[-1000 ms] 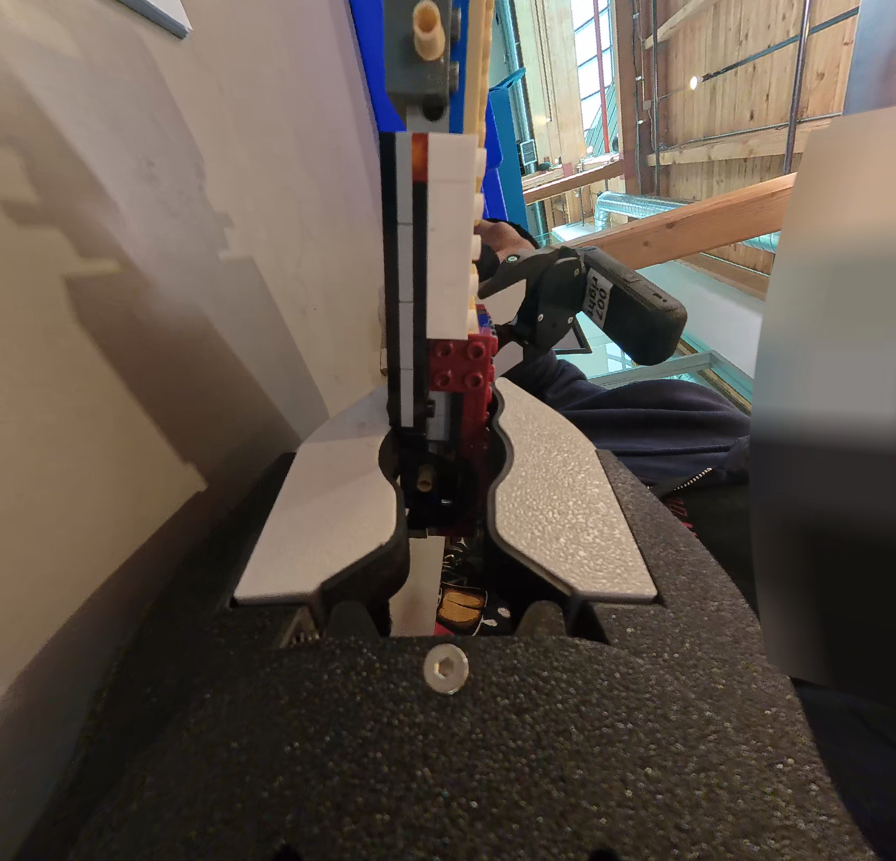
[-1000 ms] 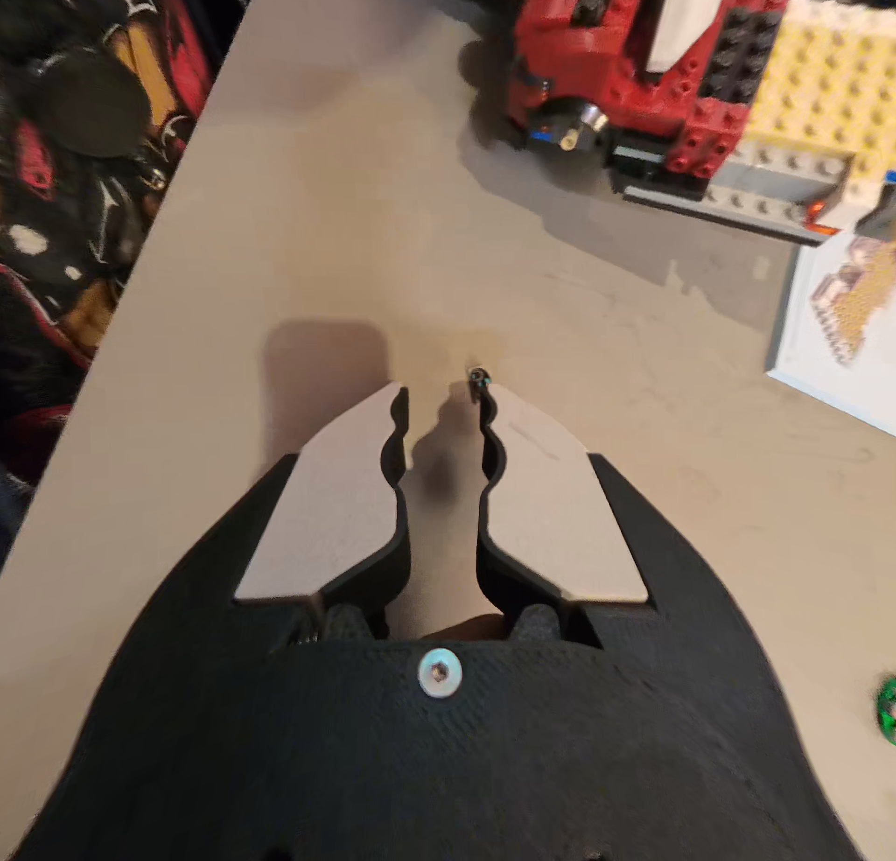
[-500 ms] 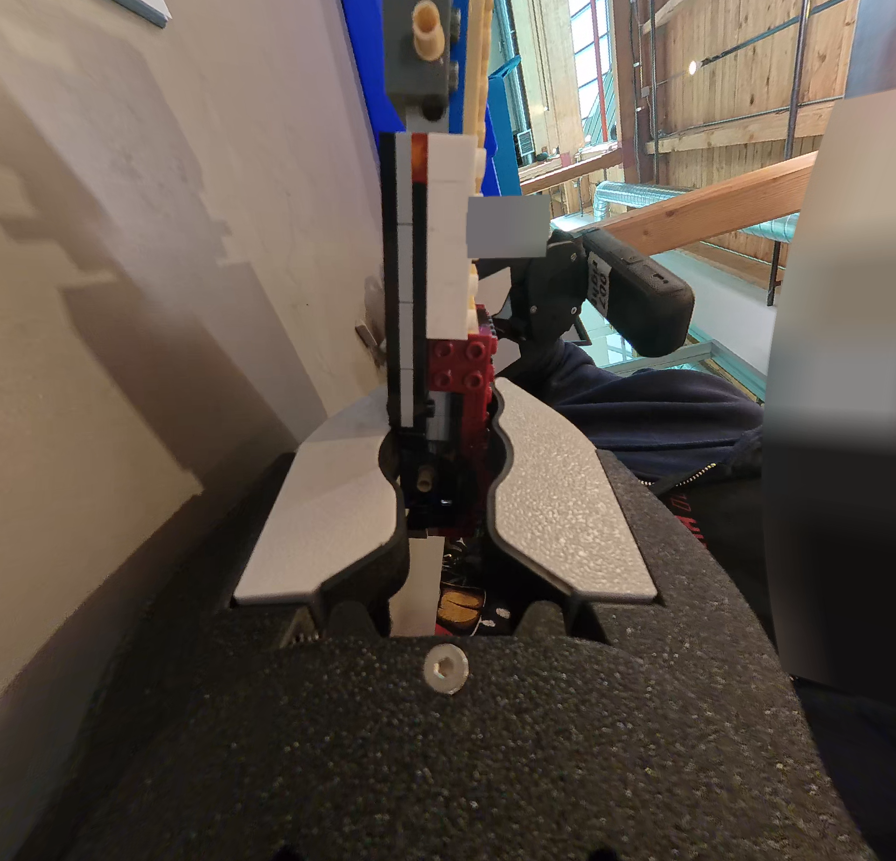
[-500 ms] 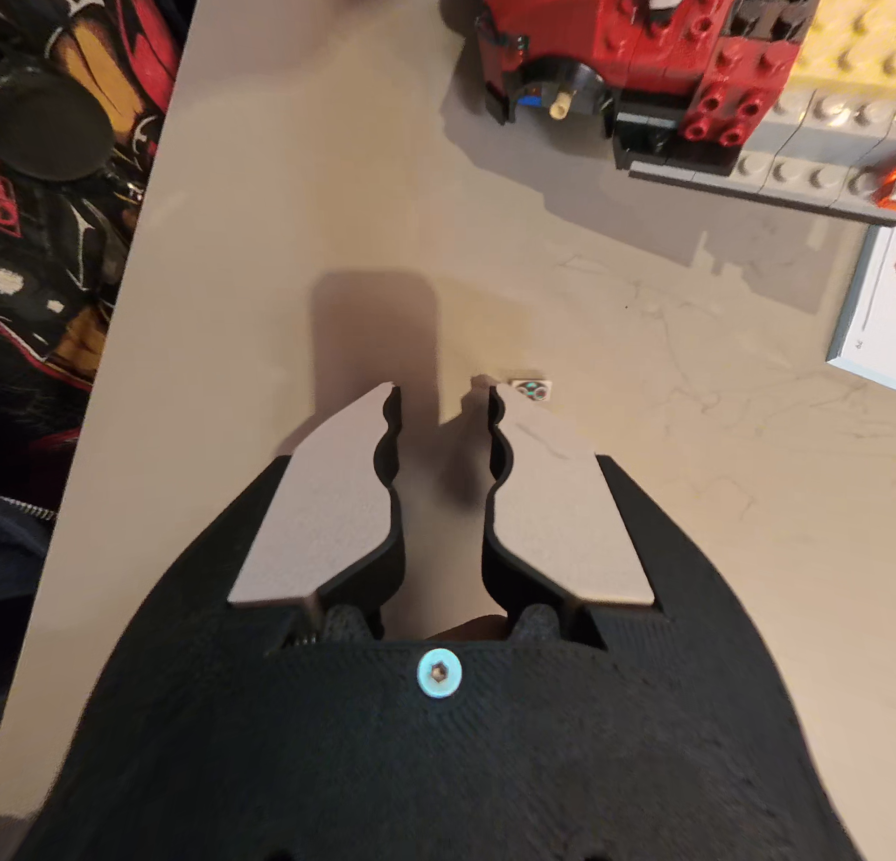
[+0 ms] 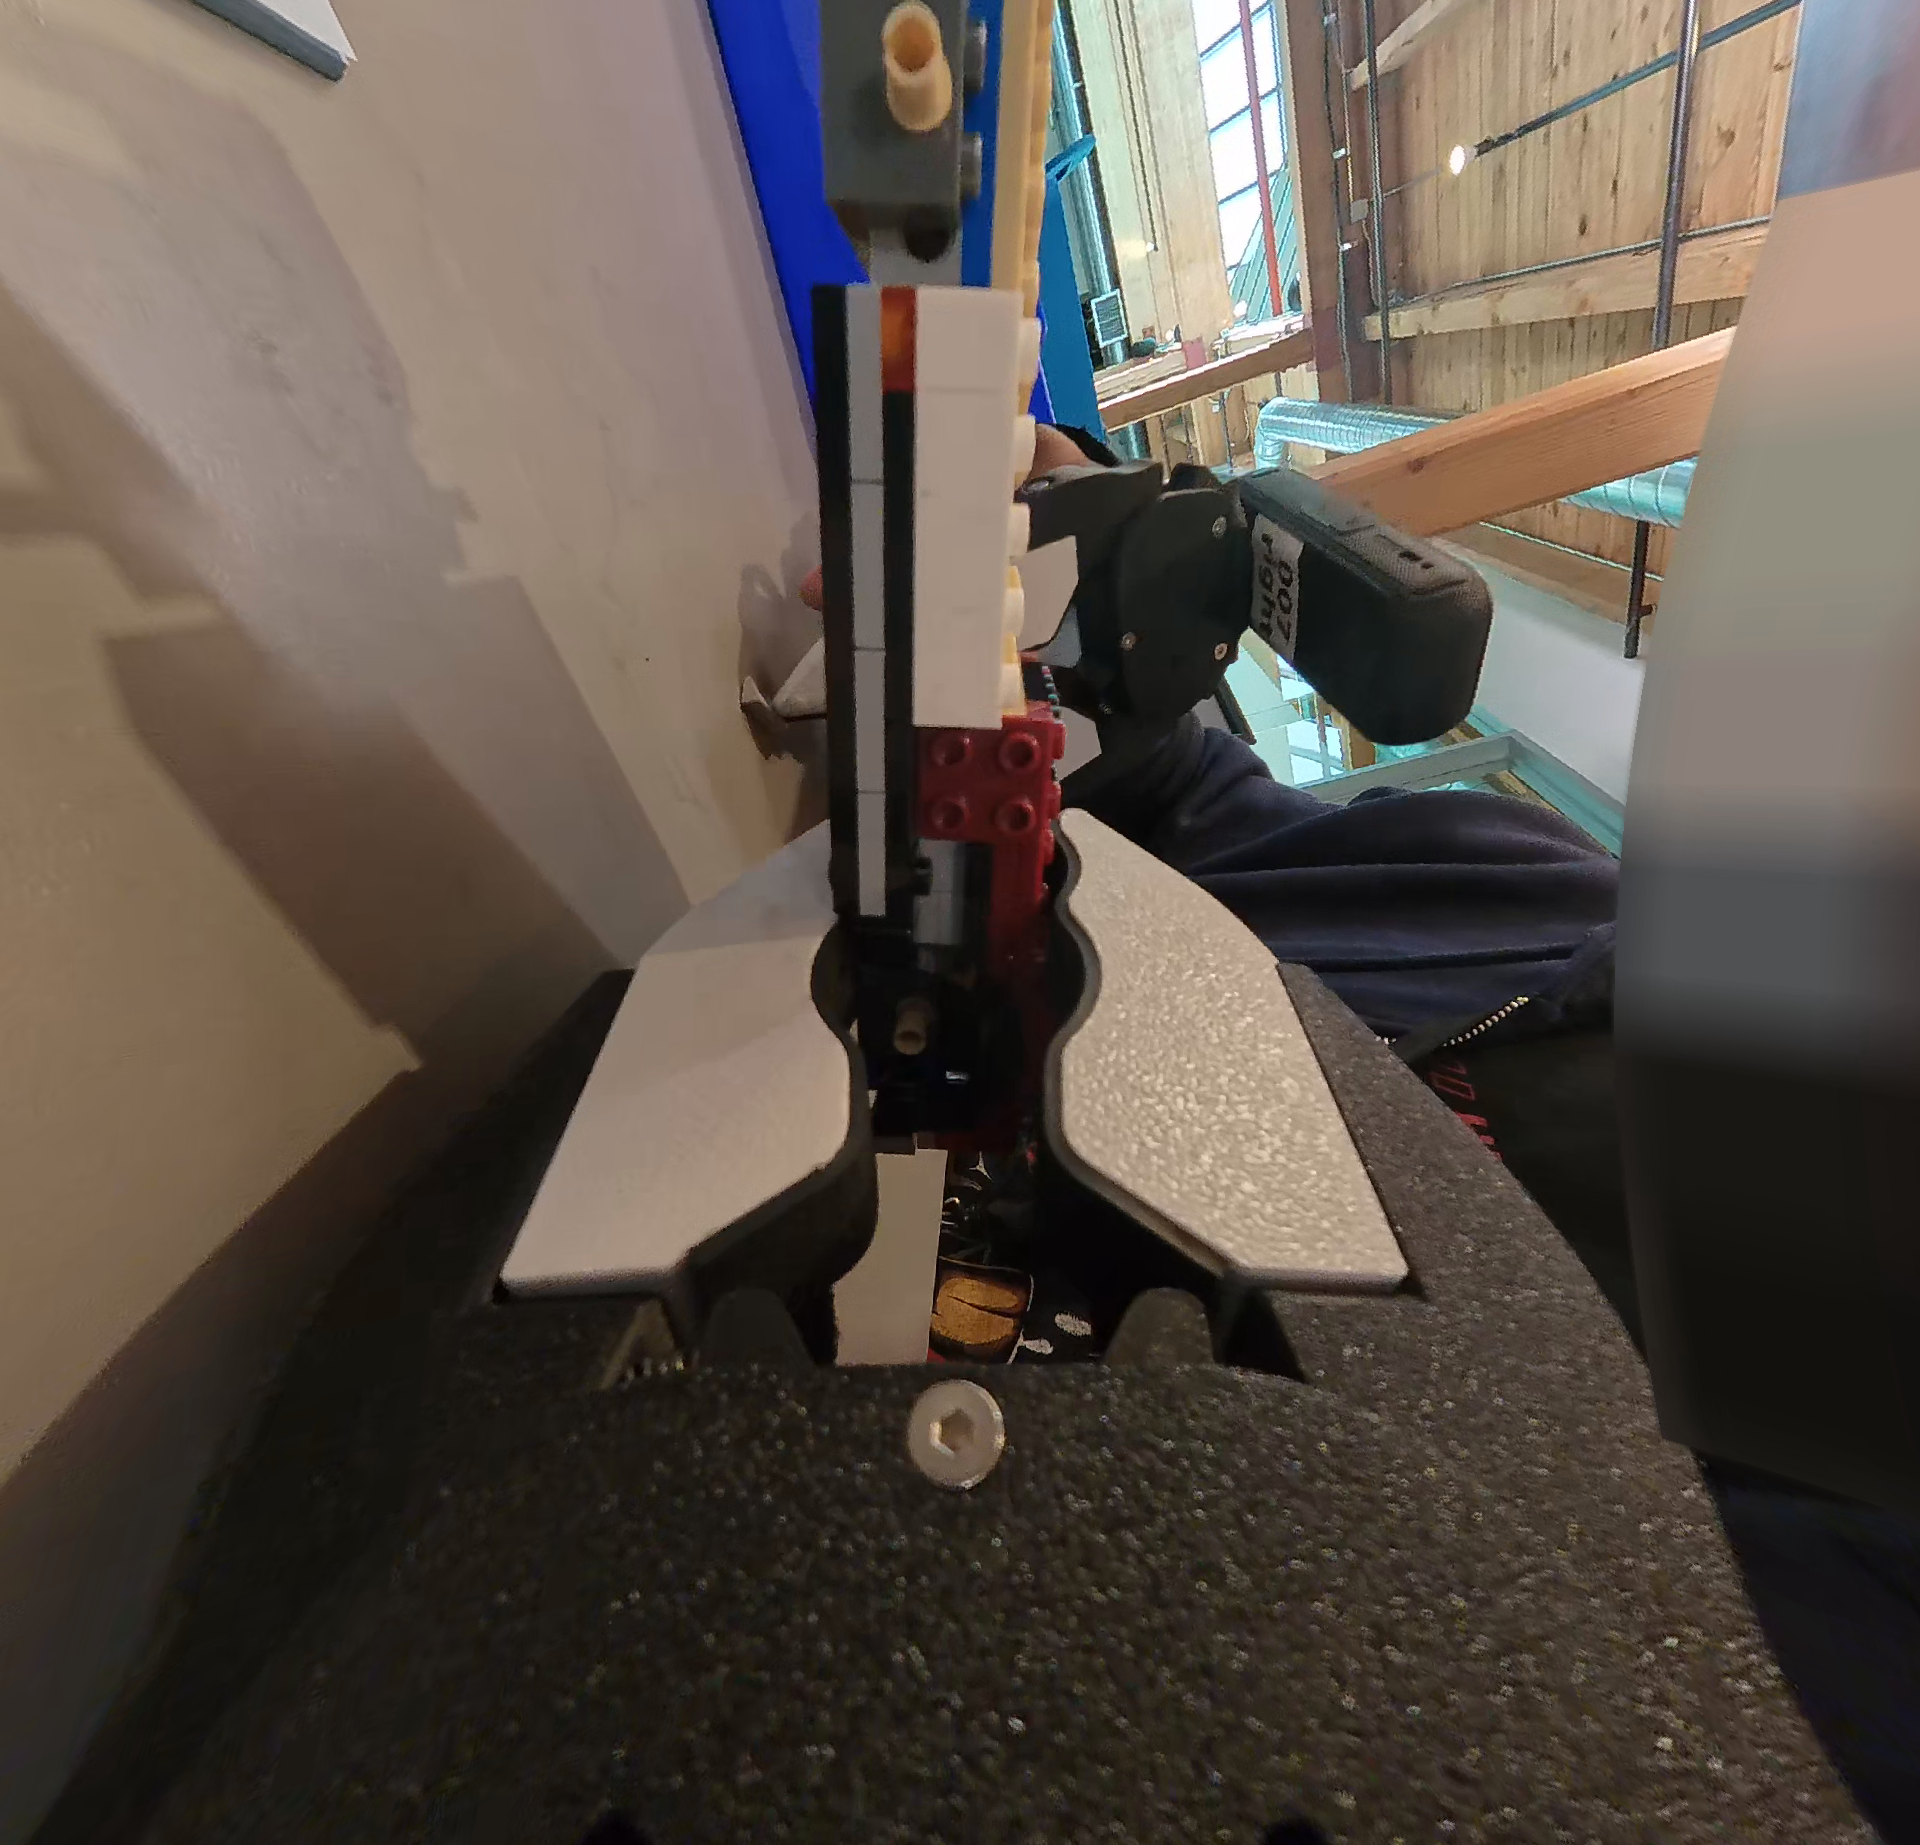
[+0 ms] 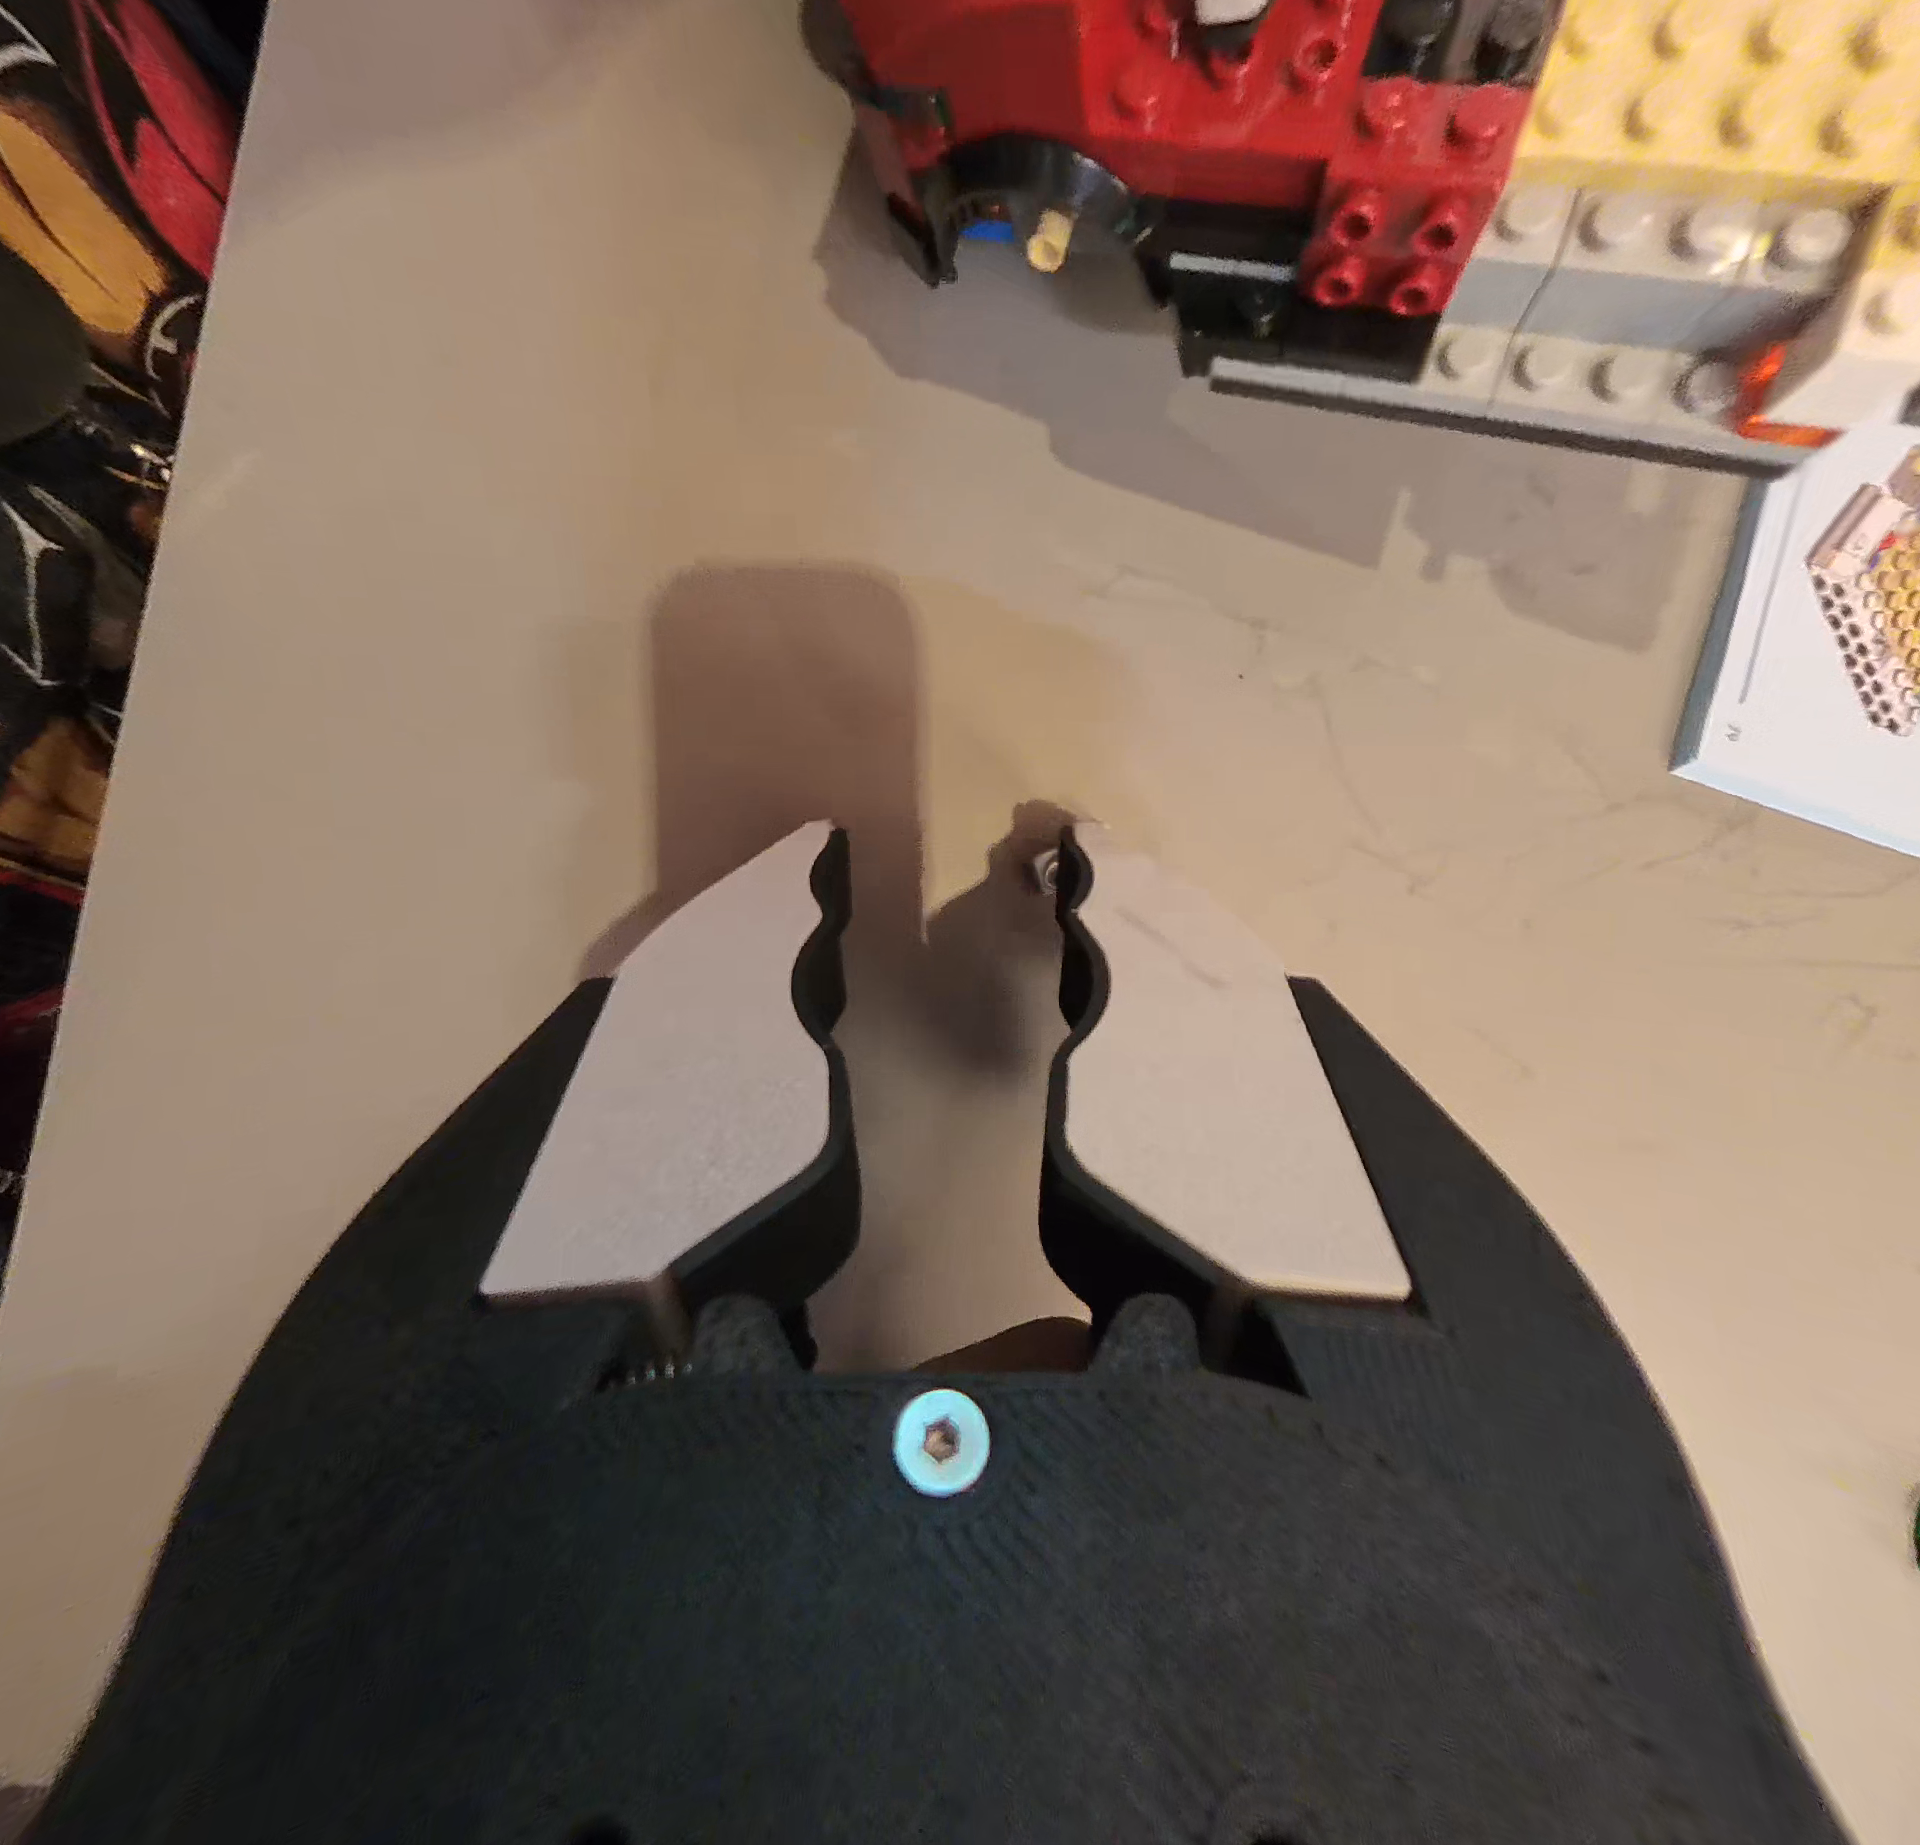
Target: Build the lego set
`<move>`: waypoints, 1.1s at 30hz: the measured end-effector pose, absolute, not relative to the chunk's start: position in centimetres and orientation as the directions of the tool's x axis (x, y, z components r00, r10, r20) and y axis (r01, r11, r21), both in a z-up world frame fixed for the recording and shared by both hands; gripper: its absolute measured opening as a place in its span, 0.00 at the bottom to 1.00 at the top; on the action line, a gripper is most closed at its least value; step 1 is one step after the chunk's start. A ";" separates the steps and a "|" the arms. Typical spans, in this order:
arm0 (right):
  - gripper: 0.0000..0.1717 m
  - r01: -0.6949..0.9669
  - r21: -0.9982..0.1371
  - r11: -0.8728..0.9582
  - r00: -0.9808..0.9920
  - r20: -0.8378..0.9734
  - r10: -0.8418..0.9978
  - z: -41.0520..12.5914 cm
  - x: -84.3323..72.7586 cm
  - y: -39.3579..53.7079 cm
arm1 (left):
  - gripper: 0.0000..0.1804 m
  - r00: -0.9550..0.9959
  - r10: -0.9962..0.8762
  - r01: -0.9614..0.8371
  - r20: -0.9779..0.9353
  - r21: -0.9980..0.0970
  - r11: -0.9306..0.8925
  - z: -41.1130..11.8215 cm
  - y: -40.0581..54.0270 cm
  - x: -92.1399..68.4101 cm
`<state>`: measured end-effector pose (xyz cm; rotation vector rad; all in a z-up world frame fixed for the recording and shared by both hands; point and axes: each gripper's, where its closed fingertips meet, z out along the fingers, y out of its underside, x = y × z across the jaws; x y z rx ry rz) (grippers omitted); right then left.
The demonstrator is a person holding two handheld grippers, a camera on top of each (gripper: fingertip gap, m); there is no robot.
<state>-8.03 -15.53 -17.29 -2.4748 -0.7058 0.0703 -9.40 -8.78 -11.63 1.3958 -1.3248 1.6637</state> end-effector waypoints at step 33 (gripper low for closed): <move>0.25 0.504 -0.504 -0.702 0.820 0.023 0.572 -16.4 -8.8 -15.0 | 0.18 -0.301 -0.108 -0.883 0.947 -0.320 -0.343 -11.0 -8.1 -9.9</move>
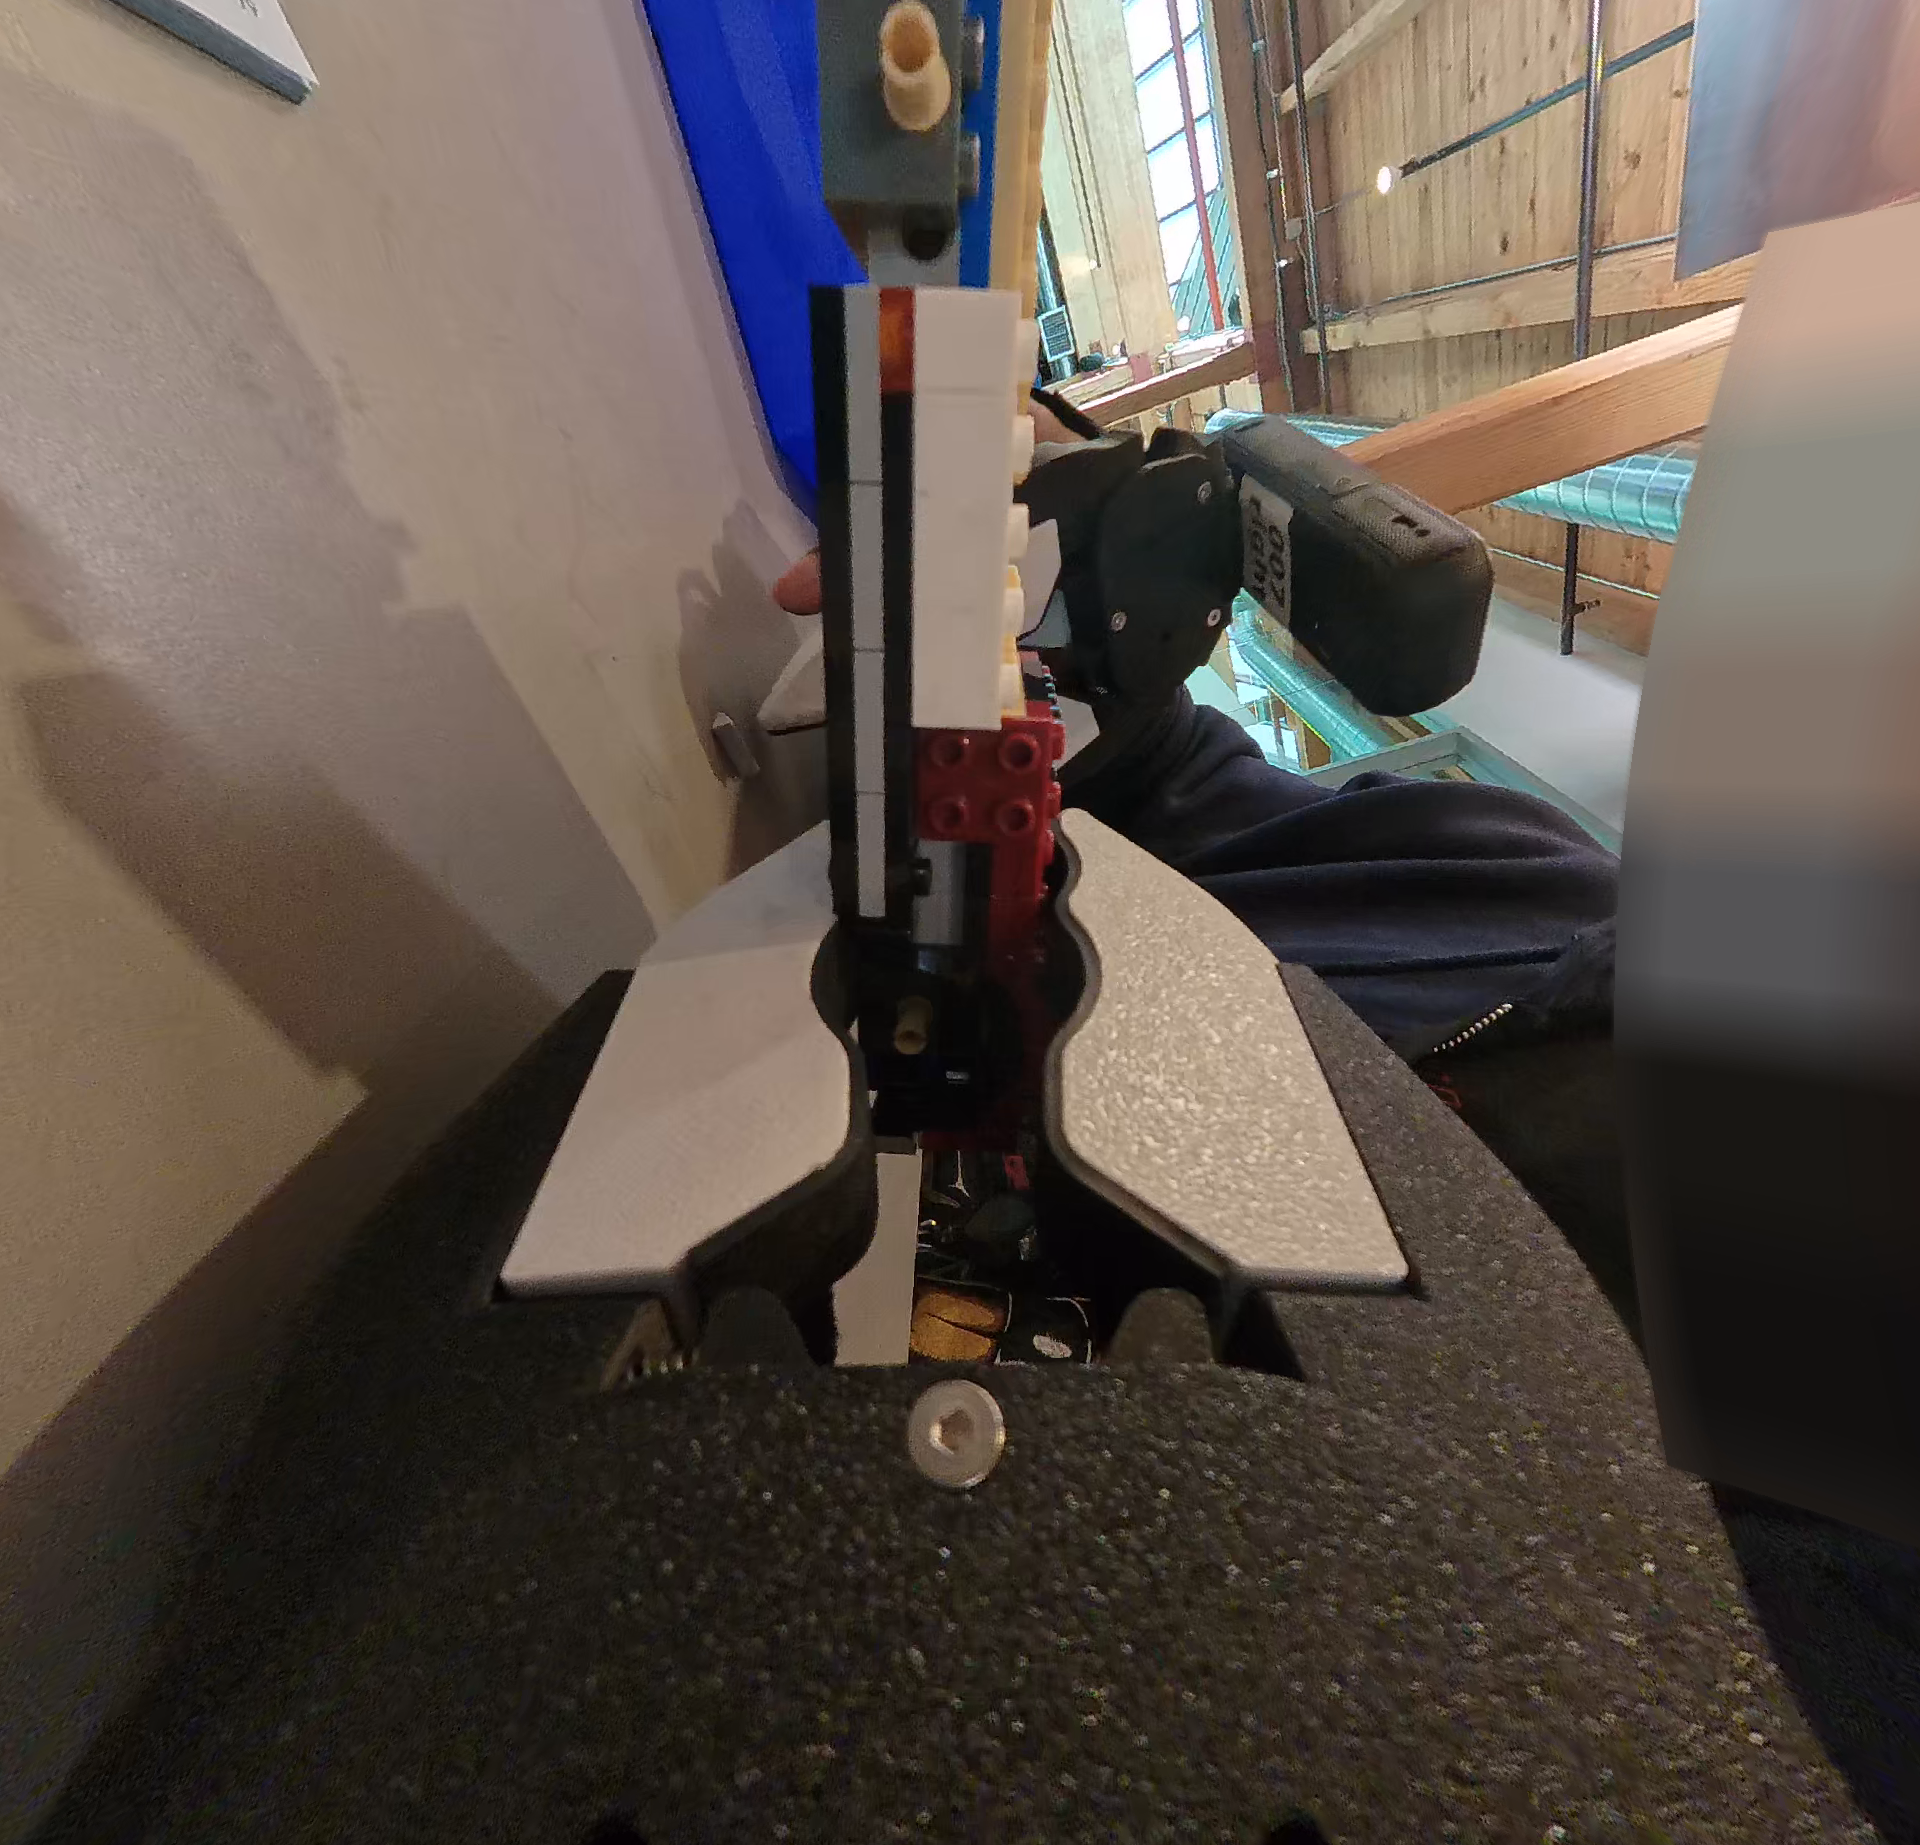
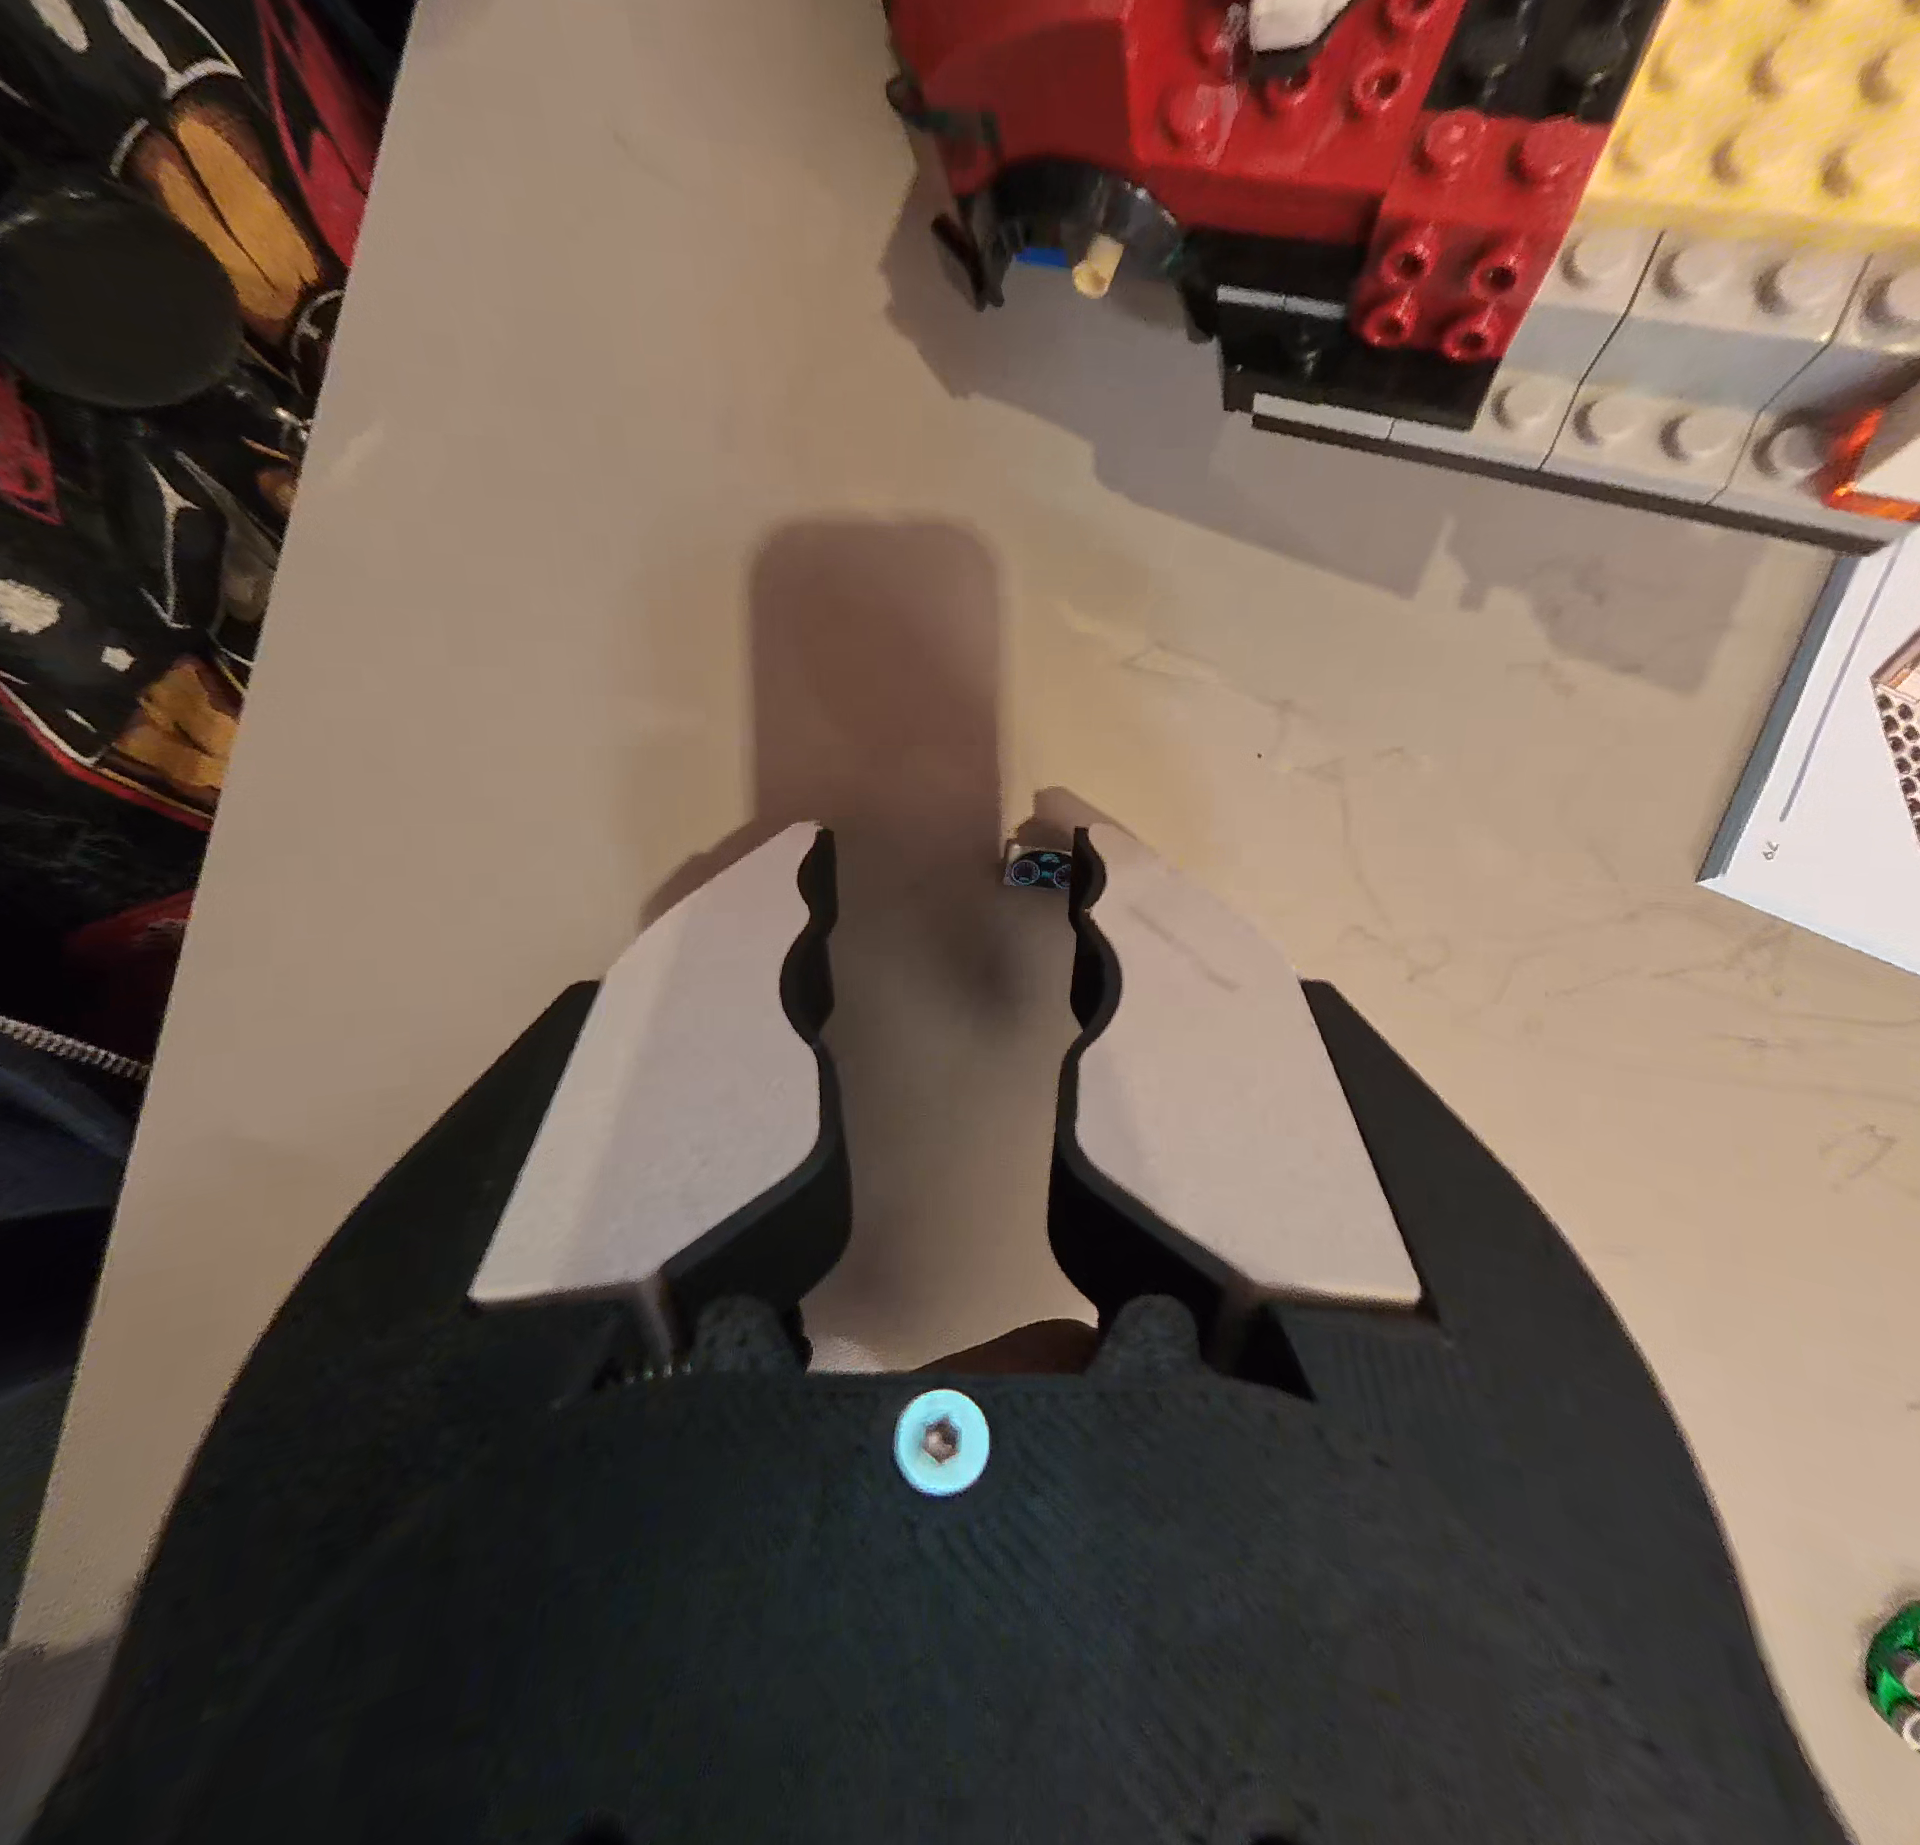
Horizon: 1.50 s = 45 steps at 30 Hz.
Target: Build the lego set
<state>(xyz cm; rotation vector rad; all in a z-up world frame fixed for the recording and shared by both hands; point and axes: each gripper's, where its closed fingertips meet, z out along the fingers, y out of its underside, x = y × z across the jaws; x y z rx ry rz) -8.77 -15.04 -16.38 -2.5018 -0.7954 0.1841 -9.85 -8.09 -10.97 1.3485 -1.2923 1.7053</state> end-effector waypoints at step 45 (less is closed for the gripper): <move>0.23 0.424 -0.674 -0.605 0.822 0.006 0.570 -17.3 -8.3 -13.7 | 0.18 -0.196 -0.140 -0.955 0.971 -0.221 -0.199 -12.9 -5.4 -12.1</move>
